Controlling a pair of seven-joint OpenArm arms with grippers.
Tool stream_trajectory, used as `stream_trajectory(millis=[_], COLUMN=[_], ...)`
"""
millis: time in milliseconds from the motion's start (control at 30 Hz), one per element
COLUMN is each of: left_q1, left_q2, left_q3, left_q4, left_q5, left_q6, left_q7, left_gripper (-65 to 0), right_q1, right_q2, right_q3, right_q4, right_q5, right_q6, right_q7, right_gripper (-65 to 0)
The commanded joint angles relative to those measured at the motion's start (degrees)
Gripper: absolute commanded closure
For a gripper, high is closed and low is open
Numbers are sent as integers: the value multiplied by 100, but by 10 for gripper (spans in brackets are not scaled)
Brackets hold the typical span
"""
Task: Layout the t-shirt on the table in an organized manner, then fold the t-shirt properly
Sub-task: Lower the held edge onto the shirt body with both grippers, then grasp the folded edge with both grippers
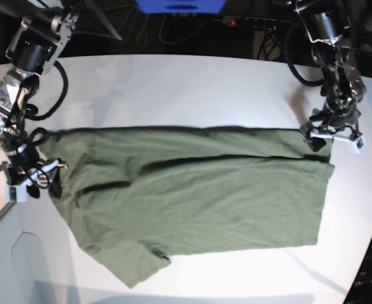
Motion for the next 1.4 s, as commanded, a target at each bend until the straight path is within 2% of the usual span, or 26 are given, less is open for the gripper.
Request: stream_trajectory(millis=[0, 167, 333, 500, 633, 867, 1067, 1233, 1367], left_q1=[-136, -399, -435, -435, -435, -435, -435, -435, -435], left_q2=[-55, -64, -64, -64, -64, -64, -116, -134, -143], left_q3=[-7, 2, 20, 20, 11, 11, 11, 20, 20], left_q4=[-15, -630, -762, -762, -762, -762, -1087, -1166, -1166], left_q5=[-48, -30, -21, -56, -56, -39, -56, -56, -56], left_q6=[-4, -39, -39, -48, -48, -4, -39, -48, -48], left_q7=[-134, -134, -134, -134, -134, -134, -134, -134, -134], left_gripper=[-527, -526, -514, -342, -249, -302, -301, -231, -219], right_q1=[30, -269, -348, -330, -330, -225, -163, -251, -304], right_q2=[124, 124, 159, 265, 282, 344, 370, 353, 335], right_q3=[67, 67, 67, 67, 67, 216, 436, 418, 418], right_q4=[102, -92, -496, -909, -980, -971, -997, -1006, -1015], right_q5=[-31, -31, -40, -40, -40, -40, -40, -40, -40], right_q6=[4000, 4000, 4000, 4000, 4000, 4000, 4000, 4000, 4000], right_q7=[-1218, -1226, -1226, -1182, -1182, -1174, -1182, -1218, -1191], right_gripper=[-365, -365, -365, -365, -365, -365, -365, -365, -365])
